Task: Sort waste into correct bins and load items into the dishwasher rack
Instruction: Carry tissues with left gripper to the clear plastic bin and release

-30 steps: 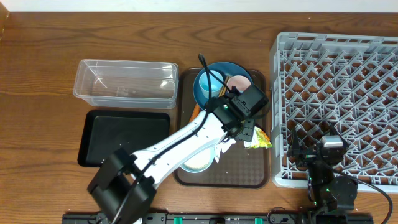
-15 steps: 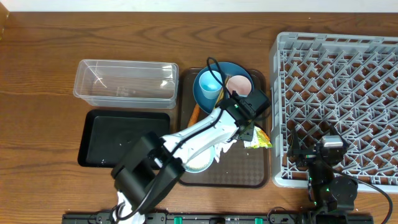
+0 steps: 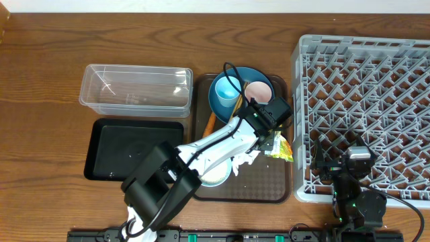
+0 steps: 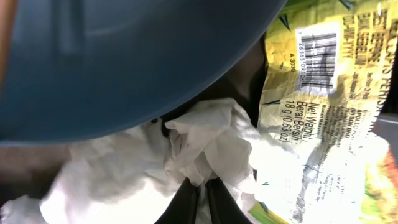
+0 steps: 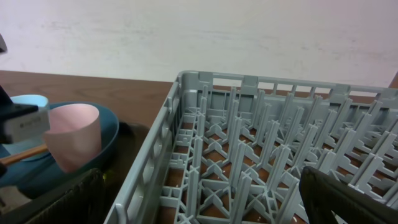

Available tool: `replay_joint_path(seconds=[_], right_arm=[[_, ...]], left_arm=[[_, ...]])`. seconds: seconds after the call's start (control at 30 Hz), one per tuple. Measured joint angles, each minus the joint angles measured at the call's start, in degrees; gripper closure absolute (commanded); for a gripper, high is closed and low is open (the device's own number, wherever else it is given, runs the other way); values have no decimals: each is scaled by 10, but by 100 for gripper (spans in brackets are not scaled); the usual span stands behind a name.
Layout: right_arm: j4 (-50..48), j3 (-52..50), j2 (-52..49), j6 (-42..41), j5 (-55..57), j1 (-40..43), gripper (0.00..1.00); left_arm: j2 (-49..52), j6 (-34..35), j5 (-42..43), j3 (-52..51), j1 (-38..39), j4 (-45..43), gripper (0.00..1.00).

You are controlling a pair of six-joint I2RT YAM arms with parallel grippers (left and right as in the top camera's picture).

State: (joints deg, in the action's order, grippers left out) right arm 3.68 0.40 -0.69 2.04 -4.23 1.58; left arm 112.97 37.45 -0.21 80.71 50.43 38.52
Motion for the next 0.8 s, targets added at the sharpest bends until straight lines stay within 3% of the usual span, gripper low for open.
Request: replay_joint_path(seconds=[0.57,0.8], right_arm=[[0,0,0,0,0,0,1],[0,0,0,0,0,0,1]], left_arm=[[-110,0,0,0,-5,32,94],[-182,-17,-3,-4,-62,29,94]])
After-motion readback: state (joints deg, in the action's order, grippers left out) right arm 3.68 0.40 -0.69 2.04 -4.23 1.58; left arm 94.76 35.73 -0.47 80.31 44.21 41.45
